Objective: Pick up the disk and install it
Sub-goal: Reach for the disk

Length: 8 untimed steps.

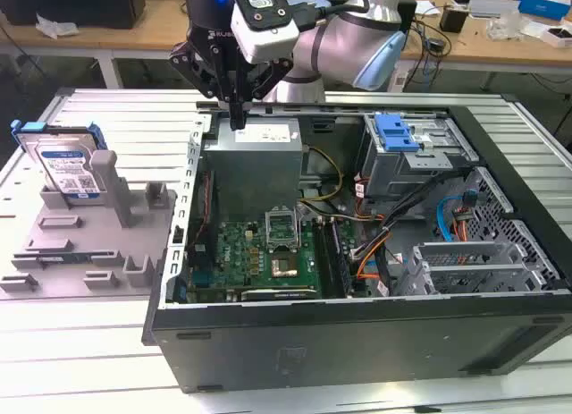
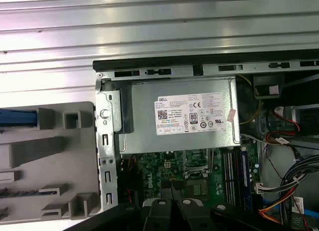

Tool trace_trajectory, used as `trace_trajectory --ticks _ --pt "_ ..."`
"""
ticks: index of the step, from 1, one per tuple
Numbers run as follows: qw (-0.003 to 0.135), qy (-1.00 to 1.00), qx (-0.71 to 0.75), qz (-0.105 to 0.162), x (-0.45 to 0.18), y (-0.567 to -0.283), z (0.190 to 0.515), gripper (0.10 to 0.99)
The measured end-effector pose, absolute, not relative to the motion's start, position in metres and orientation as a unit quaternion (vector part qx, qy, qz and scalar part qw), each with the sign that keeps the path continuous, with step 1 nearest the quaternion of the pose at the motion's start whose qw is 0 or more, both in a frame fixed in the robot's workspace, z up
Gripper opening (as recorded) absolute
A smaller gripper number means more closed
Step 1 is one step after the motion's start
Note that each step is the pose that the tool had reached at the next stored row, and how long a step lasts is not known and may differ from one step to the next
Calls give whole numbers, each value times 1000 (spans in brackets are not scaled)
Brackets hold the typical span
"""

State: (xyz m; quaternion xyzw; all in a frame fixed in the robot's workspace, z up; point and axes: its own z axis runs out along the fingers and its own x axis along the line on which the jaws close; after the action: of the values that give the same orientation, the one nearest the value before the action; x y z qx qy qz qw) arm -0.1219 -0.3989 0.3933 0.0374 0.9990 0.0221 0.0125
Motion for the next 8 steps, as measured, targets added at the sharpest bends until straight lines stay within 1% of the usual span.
trace_trajectory --ticks 8 --pt "12 999 37 22 -122 -399 393 106"
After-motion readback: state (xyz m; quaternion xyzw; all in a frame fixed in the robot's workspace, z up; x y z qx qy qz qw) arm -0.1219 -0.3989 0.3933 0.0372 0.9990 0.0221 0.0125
